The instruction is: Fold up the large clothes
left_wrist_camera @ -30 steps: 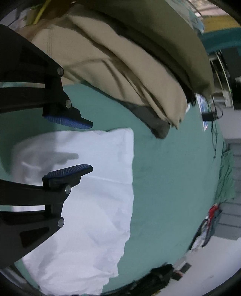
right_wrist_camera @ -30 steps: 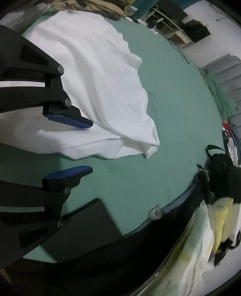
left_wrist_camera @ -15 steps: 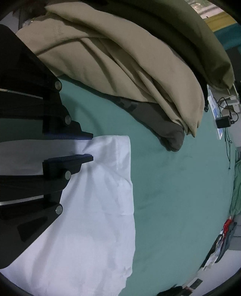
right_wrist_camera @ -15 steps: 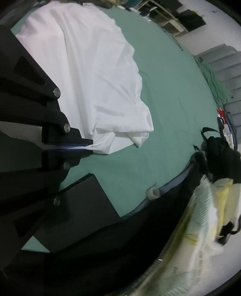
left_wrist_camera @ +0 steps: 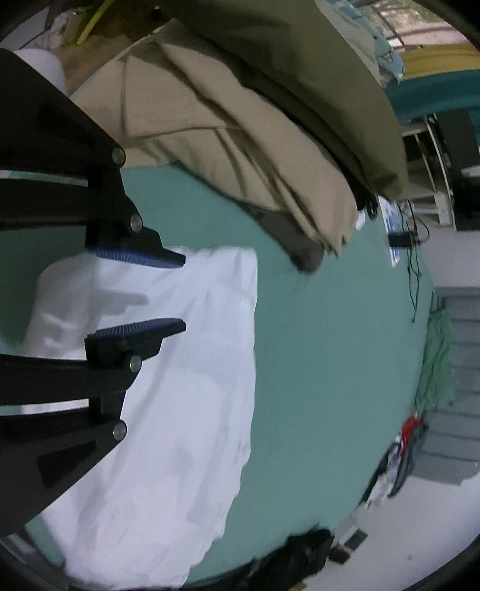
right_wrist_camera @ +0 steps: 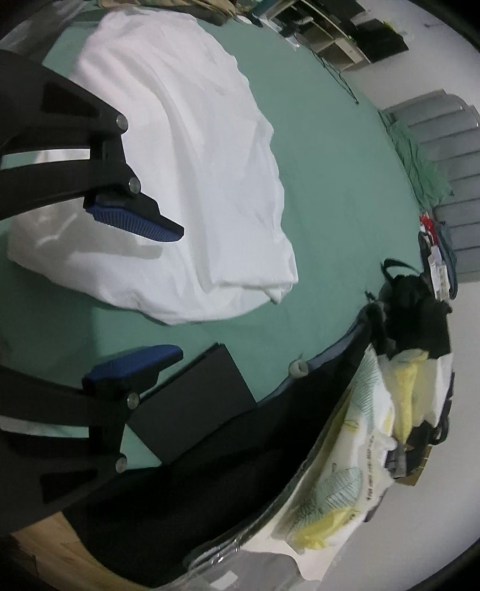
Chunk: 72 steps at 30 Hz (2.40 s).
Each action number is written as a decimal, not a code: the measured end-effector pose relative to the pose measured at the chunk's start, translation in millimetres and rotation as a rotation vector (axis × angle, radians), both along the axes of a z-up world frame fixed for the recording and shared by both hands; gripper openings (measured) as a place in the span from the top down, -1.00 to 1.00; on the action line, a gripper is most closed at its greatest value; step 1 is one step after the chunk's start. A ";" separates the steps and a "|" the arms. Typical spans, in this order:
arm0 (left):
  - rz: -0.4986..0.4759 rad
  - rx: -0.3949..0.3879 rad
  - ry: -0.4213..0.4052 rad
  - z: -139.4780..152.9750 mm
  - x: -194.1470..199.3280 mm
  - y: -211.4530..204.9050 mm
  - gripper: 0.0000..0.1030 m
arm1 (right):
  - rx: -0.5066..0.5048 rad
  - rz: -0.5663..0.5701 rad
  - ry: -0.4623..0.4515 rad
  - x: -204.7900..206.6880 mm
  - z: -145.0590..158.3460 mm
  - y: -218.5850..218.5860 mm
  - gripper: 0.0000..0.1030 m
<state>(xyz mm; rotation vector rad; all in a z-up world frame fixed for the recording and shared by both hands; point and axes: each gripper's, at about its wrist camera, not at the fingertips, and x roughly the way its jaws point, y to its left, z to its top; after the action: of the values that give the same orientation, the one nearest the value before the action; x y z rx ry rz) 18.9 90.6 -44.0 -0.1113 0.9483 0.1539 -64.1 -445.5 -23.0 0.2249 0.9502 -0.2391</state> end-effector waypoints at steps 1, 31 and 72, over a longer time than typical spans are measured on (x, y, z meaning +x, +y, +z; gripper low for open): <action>-0.014 -0.011 -0.003 1.9 -2.1 -5.2 0.25 | 0.000 0.004 -0.003 -1.7 2.5 2.9 -0.15; -0.320 -0.190 0.042 -22.4 -46.2 -107.7 0.06 | 0.409 0.137 0.077 -59.2 -49.7 95.8 -0.70; -0.330 -0.134 0.050 -68.0 10.7 -183.0 -0.07 | 0.591 0.069 -0.205 21.2 -57.3 68.3 -1.00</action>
<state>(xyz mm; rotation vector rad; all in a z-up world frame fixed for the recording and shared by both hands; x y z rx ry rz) 29.6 -92.4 -111.9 -0.0735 1.0130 -0.2124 -42.9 -377.2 -80.3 0.7436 0.8038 0.1348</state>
